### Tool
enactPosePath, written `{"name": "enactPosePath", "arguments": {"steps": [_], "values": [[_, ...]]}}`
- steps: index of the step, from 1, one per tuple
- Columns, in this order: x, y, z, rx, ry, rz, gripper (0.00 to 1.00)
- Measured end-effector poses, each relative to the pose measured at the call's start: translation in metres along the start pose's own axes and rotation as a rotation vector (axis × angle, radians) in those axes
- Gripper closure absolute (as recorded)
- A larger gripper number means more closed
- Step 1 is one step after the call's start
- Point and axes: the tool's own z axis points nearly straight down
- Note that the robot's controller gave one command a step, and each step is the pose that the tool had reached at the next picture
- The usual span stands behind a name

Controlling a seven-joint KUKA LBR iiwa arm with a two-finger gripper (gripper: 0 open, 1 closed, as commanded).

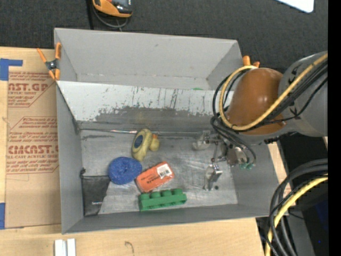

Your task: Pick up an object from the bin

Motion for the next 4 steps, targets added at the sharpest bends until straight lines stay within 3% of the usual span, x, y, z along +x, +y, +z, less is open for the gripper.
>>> {"name": "enactPosePath", "arguments": {"steps": [1,2,3,4], "values": [[0.003,0.006,0.023,-0.003,0.009,0.076,0.0],[0.013,0.032,0.039,-0.001,0.005,0.185,0.0],[0.017,0.042,0.057,-0.003,0.006,-0.141,0.0],[0.016,0.061,0.065,-0.002,0.006,-0.292,0.0]]}}
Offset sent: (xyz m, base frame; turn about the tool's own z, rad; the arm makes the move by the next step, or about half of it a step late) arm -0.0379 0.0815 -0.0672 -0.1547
